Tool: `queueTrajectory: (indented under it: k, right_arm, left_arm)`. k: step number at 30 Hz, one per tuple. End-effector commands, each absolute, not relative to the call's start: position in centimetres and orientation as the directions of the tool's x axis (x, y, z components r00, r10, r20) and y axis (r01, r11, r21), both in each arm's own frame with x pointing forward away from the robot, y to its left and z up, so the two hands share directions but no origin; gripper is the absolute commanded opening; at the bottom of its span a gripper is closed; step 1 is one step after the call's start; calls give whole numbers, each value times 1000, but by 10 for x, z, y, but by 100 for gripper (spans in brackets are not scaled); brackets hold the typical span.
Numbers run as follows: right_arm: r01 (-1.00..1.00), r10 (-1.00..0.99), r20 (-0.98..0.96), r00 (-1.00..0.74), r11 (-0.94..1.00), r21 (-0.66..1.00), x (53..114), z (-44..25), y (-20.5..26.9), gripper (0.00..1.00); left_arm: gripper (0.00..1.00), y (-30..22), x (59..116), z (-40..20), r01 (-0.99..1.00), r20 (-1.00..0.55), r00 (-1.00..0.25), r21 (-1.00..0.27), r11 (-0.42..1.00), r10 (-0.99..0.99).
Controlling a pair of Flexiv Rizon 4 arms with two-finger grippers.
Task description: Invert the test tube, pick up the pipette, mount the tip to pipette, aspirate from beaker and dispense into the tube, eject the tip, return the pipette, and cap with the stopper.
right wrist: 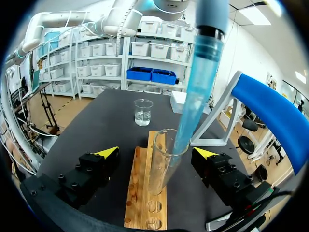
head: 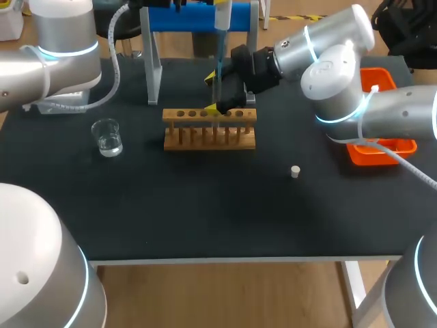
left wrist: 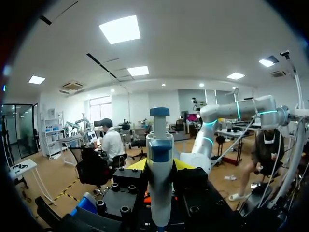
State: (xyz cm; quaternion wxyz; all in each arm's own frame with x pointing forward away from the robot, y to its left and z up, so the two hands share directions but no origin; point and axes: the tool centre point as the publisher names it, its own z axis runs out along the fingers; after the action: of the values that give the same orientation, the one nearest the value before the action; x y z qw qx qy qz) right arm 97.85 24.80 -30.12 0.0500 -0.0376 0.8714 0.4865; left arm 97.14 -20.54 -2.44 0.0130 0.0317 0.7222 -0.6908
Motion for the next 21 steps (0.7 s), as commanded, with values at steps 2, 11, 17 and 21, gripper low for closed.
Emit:
queueTrajectory:
  k: [2,11,17,21]
  right_arm:
    - [-114,-20,-121,-992,526,843,979,-300,247,100]
    - [-114,-20,-121,-992,526,843,979,-300,247,100]
    - [-114,-20,-121,-992,526,843,979,-300,247,100]
    - [-114,-20,-121,-992,526,843,979,-300,247,100]
  left_arm:
    - [0,-204,969,-25,60,-59,-998,-997,46,26]
    - [0,-201,965,-25,54,-54,-998,-997,51,19]
    - [0,-200,963,-25,54,-53,-998,-997,53,16]
    - [0,-200,963,-25,54,-54,-998,-997,55,14]
